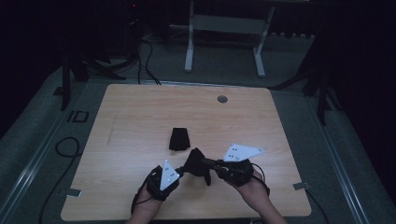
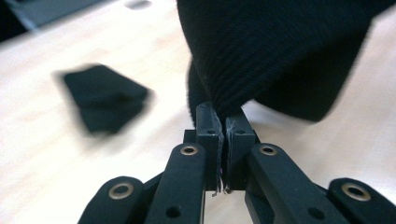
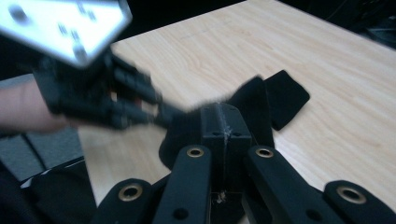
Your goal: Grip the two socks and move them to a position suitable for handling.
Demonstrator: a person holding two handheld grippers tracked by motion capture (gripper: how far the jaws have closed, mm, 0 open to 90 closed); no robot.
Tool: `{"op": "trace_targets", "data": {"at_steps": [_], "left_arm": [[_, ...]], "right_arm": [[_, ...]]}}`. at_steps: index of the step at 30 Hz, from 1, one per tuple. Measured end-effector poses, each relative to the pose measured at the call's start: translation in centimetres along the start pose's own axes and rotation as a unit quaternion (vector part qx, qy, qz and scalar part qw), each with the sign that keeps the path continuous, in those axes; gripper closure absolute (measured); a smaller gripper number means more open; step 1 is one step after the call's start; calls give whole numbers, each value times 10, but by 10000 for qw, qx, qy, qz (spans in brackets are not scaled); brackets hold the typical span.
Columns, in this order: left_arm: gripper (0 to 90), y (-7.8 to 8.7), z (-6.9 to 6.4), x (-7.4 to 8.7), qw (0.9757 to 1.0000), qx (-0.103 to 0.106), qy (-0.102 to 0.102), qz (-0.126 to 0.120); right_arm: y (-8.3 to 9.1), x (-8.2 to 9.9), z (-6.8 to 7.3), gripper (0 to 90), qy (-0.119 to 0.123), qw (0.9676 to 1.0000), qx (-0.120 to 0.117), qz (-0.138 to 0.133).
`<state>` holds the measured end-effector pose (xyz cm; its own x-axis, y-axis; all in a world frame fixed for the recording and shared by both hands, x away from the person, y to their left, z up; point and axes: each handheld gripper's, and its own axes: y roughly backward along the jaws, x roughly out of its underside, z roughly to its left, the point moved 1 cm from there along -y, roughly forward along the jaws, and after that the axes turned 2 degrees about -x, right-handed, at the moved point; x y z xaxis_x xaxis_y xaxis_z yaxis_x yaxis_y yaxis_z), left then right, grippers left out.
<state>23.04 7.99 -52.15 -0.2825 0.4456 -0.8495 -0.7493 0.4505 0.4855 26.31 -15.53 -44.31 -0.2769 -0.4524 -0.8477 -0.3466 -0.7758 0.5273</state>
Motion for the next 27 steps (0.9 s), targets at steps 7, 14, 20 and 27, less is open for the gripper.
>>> {"op": "trace_targets", "data": {"at_steps": [7,14,20,27], "left_arm": [[872,16,7,32,9932,-196,-654,942],[865,25,20,63,9867,-131,-559,1522],[657,38,30,67,9858,-163,-402,1621],[684,56,42,69,9833,-179,-372,1770]], "right_arm": [[-47,30,3,866,-198,9962,-573,623],[-49,35,-9,704,-405,9956,-667,520],[-52,43,-17,877,-352,9958,-256,810],[-70,70,-17,897,-288,9903,-21,1363]]}}
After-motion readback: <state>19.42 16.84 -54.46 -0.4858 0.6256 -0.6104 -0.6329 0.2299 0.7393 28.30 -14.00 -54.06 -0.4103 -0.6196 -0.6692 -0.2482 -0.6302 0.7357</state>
